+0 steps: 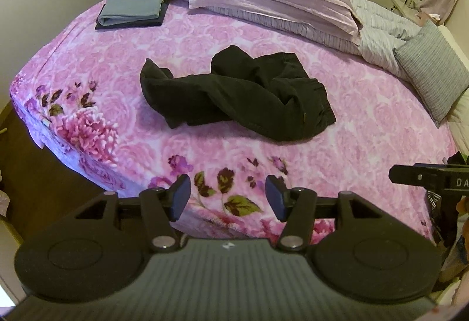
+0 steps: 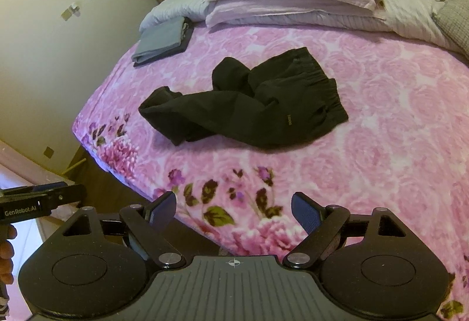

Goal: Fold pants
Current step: 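Move both grippers down toward the crumpled black trousers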

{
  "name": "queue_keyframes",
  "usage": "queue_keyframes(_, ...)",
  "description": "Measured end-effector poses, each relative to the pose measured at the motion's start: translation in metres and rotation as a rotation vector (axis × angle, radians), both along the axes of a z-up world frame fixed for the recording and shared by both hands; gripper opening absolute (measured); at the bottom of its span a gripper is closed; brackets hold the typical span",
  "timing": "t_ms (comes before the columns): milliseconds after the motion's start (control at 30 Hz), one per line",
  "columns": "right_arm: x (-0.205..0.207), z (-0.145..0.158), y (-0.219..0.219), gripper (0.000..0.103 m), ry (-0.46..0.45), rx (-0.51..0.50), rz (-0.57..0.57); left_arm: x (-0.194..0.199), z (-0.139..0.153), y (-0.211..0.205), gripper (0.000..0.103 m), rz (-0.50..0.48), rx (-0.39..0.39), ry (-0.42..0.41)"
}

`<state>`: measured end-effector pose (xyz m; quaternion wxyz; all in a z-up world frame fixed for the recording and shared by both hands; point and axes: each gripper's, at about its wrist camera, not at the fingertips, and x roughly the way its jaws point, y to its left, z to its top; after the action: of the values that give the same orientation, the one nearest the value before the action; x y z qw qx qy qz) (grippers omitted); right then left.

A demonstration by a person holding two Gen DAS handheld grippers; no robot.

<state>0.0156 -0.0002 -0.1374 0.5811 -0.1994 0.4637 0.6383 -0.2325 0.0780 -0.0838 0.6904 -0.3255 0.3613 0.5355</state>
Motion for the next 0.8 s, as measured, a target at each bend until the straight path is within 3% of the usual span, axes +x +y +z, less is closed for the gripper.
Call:
queue_keyframes(433, -0.007, -0.009, 0.047, 0.083, -0.010, -0.032, -0.046, -0.014, -0.011, 0.059, 0.055, -0.060, -0.027, 0.002)
queue_keyframes(800, -0.002, -0.004, 0.124, 0.083, -0.015, -0.032, -0.262, -0.063, -0.015, 0.199, 0.060, -0.117, 0.015, -0.014)
